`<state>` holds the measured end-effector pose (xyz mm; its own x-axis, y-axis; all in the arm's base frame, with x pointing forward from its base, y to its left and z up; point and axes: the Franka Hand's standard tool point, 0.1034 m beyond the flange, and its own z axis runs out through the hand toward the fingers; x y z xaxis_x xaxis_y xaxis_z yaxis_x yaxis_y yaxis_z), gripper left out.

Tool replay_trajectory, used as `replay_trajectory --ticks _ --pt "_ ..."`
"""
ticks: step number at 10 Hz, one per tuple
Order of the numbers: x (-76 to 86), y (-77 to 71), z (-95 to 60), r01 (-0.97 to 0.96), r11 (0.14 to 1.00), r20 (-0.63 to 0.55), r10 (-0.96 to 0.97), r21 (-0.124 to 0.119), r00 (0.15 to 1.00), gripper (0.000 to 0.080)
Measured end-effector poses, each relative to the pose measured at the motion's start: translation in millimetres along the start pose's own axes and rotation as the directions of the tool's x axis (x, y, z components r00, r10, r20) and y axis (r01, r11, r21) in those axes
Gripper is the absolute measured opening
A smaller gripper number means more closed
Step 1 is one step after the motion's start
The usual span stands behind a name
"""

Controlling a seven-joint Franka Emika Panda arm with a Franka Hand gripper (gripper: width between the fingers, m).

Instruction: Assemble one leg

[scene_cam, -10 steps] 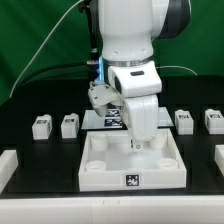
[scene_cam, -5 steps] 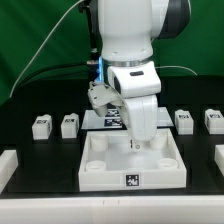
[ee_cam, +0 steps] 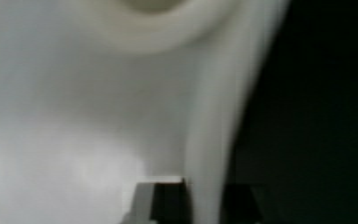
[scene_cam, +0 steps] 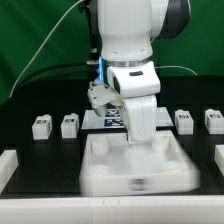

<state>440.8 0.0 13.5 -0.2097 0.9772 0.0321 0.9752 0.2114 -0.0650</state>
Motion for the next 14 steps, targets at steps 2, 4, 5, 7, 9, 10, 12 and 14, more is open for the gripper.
replay_trajectory --ticks 2,4,5,7,9,10,12,14 --pt "-0.3 1.0 -0.6 -0.002 1.000 0.001 0.002 -0.004 1.000 0.0060" --pt "-0.3 1.0 -0.6 -0.002 1.000 0.001 0.002 -0.004 1.000 0.0060" --pt "-0.3 1.0 -0.6 -0.002 1.000 0.001 0.002 -0.004 1.000 0.0060" --pt "-0.3 1.0 -0.6 -0.002 1.000 0.001 0.002 -0.004 1.000 0.0060" --pt "0.3 1.2 -0.6 -0.006 1.000 0.000 0.006 -0.004 1.000 0.0061" --pt "7.6 6.6 -2.5 -0.069 0.998 -0.001 0.069 -0.005 0.998 0.0061" --pt "25.2 28.8 -5.5 -0.123 0.992 -0.009 0.123 -0.015 0.992 0.0061" --pt "36.3 40.8 -4.6 -0.145 0.989 -0.016 0.145 -0.025 0.989 0.0061"
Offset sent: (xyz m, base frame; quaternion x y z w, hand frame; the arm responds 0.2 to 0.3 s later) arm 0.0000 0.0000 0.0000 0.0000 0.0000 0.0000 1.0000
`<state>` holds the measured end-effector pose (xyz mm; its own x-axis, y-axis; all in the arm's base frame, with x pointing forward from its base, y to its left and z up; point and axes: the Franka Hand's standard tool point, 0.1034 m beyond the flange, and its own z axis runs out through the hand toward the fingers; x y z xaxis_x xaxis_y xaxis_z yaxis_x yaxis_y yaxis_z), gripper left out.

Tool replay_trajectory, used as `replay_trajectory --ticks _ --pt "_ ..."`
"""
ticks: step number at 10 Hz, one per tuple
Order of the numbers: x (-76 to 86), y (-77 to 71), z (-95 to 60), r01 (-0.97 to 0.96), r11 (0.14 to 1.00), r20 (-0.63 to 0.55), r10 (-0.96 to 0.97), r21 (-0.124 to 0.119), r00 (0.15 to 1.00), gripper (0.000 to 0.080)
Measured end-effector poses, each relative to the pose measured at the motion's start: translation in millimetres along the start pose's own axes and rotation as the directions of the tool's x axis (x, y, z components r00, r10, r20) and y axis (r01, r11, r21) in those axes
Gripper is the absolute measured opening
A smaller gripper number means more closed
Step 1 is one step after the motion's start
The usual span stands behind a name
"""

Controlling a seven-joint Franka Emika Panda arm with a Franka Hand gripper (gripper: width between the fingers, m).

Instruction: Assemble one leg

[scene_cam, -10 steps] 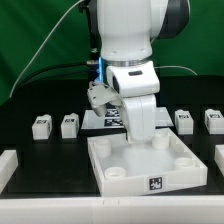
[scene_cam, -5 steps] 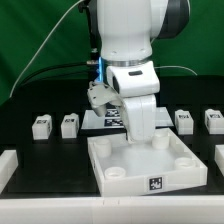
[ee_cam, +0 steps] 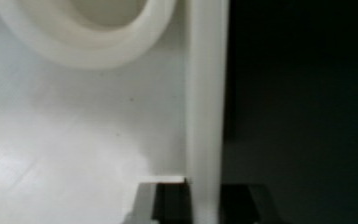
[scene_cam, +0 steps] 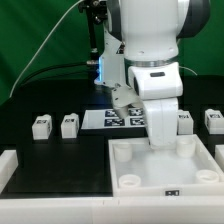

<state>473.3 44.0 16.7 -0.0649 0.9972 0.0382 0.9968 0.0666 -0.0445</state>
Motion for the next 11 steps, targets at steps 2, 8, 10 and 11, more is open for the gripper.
replay_trajectory --ticks 2,8,10,11 --pt "9.5 11.9 1.9 -0.015 1.000 -0.010 0.015 -0.011 1.000 0.0061" --pt "21.5 18.5 2.4 -0.120 0.993 -0.012 0.120 0.021 0.993 0.0061" --pt "21.4 18.4 2.5 -0.120 0.993 -0.012 0.120 0.021 0.993 0.0061" --pt "21.1 18.2 2.9 -0.121 0.992 -0.012 0.121 0.022 0.993 0.0128"
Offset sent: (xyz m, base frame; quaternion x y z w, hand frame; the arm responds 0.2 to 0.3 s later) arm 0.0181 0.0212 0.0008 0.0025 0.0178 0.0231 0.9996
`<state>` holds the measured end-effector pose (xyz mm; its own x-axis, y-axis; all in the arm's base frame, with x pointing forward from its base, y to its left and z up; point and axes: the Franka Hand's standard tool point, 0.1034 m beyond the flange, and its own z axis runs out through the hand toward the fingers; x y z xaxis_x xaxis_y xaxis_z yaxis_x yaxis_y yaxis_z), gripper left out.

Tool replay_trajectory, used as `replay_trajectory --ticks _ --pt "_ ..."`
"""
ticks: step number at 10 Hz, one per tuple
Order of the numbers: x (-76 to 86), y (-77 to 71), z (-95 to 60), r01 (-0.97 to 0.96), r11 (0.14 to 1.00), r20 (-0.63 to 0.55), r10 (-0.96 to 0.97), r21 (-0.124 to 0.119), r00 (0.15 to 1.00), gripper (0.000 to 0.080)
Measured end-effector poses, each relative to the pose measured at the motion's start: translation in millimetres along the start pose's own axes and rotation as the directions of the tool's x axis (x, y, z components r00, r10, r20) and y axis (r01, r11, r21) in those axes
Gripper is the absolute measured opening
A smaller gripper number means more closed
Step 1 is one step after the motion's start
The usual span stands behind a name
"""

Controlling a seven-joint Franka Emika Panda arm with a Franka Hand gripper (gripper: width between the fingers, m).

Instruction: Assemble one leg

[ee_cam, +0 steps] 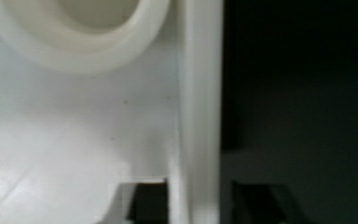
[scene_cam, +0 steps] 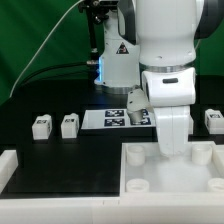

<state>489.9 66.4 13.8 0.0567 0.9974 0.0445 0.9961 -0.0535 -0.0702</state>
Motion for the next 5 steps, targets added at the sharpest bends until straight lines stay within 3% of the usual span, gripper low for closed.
replay_trajectory --ticks 2,3,4,5 --pt "-0.7 0.1 0.1 -0.002 1.000 0.000 0.002 0.000 1.000 0.0488" --pt "-0.9 0.1 0.2 -0.002 1.000 0.000 0.002 0.000 1.000 0.0488" --pt "-1.0 0.0 0.2 -0.002 1.000 0.000 0.002 0.000 1.000 0.0597" --pt "-1.1 0.0 0.3 -0.002 1.000 0.000 0.002 0.001 1.000 0.0597"
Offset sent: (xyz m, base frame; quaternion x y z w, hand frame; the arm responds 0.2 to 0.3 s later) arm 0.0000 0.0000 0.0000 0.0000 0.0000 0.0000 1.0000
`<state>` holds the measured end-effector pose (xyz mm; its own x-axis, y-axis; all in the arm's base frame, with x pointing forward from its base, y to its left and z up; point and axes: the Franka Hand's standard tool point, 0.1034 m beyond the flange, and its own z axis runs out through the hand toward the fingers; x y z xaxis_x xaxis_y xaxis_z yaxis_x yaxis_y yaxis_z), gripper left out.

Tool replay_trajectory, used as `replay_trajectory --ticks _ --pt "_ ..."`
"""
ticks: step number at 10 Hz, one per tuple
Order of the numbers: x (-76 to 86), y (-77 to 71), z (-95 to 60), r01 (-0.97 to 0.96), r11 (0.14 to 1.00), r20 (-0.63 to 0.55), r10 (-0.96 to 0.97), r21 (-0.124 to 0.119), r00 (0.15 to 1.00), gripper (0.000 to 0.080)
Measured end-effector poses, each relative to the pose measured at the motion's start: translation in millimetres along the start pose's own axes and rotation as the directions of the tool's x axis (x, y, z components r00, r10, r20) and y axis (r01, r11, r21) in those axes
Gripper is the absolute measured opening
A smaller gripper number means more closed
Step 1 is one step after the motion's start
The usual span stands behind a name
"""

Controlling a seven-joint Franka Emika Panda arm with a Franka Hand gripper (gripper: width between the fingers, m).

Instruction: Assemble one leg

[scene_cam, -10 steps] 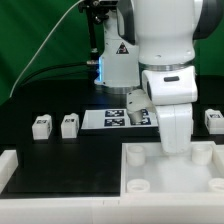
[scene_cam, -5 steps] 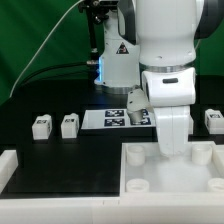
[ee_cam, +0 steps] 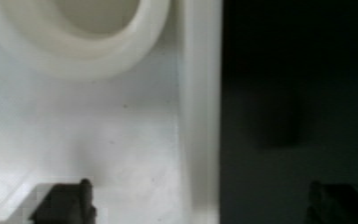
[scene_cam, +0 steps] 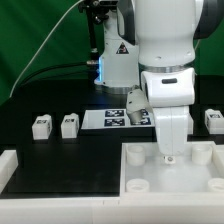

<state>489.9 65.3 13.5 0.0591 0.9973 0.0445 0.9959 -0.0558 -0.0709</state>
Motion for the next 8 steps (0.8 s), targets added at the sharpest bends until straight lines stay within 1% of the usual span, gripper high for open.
replay_trajectory --ticks 1,6,7,8 --pt "-0.2 0.0 0.0 0.000 1.000 0.000 0.000 0.000 1.000 0.0641" --pt "-0.8 0.7 -1.0 -0.002 1.000 0.000 0.002 -0.002 1.000 0.0649" --pt "-0.7 0.7 -11.2 -0.035 0.999 0.006 0.035 -0.005 0.999 0.0649" --pt "1.4 -1.6 -29.6 -0.057 0.998 0.013 0.057 -0.020 0.998 0.0649"
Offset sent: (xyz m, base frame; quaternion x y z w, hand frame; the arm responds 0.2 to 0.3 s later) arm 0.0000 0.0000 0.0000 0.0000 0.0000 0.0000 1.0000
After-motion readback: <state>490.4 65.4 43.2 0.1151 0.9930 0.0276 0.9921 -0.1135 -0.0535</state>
